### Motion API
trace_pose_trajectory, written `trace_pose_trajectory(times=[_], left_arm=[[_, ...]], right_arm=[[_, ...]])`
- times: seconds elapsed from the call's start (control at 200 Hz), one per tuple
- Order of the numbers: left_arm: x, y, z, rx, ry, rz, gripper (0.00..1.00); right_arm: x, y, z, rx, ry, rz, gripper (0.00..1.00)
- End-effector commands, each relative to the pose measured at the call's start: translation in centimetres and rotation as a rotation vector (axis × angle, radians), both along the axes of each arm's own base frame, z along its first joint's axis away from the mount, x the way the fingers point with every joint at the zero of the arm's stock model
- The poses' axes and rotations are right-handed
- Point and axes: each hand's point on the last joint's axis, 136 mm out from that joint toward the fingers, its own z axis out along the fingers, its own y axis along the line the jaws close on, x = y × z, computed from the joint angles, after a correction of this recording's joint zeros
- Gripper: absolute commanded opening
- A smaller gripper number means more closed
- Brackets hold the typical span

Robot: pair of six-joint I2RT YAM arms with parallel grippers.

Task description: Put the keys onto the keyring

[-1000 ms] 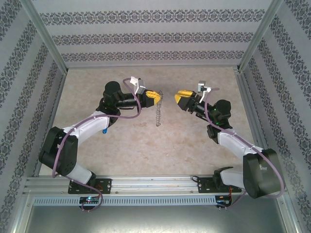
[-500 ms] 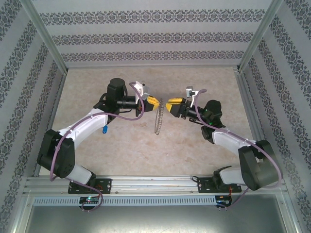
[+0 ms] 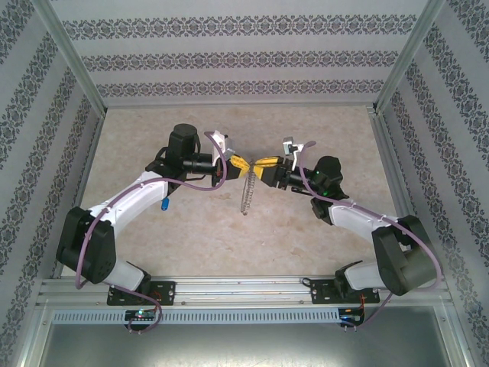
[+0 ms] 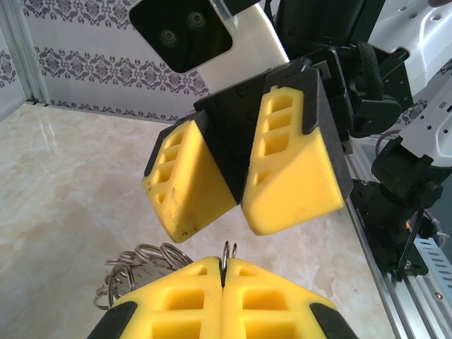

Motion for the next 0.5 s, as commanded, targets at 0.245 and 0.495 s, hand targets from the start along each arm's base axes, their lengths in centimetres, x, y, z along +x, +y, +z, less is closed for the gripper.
trace_pose_trajectory(times=[0.245,0.495], left_arm=[[-1.56,-0.27,3.01,-0.041,-0.04,-0.053,0.0],[-1.65,-0.38,3.2,-0.044,-0.034,-0.062,0.0]], right_arm=[[-0.69,1.37,1.59,0.011,-0.074,0.057,0.36],[-0.91,1.35,1.92,0.012,-0.082,0.058,0.31]])
